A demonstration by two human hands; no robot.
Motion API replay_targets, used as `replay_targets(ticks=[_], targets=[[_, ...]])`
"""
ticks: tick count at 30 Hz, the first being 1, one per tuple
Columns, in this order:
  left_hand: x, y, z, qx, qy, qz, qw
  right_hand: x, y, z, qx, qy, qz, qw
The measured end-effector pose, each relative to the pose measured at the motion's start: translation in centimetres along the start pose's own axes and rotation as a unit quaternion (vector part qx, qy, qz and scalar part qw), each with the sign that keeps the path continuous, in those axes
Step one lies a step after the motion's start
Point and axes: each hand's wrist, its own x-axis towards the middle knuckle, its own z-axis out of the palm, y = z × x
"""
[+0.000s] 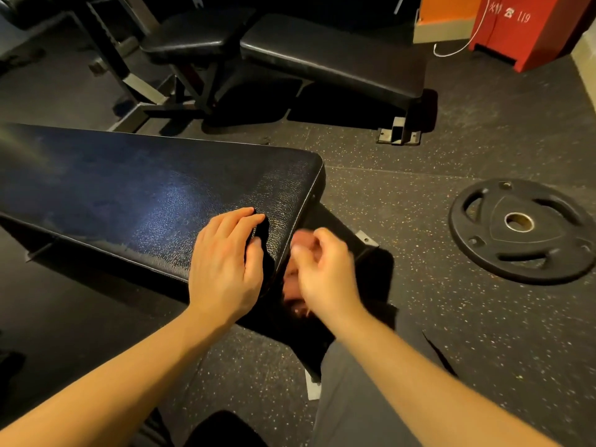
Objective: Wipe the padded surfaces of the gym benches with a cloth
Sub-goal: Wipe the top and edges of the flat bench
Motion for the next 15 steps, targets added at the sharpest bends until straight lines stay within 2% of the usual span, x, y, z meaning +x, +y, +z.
replay_targets(ticks=[3,5,9,11,15], targets=[[0.0,0.0,0.0,-0.001,0.000,-0.002,1.000,7.6,-1.5,-0.9,0.015,0.064,0.043,0.997],[-0.1,0.1,0.0,-0.001,-0.002,-0.005,1.000,8.8,-1.2,-0.9,0.019,0.082,0.048,0.995],[-0.1,0.2,0.0,-0.006,0.001,-0.008,1.000,0.6,0.6,0.5,-0.002,0.018,-0.006,1.000],[-0.1,0.2,0.0,-0.007,-0.001,-0.013,1.000,-0.2,0.9,0.4,-0.030,-0.002,-0.034,0.999],[-0.1,0.2,0.0,-0.004,-0.003,-0.014,1.000,9.0,-0.5,-1.0,-0.032,0.063,-0.001,0.998]])
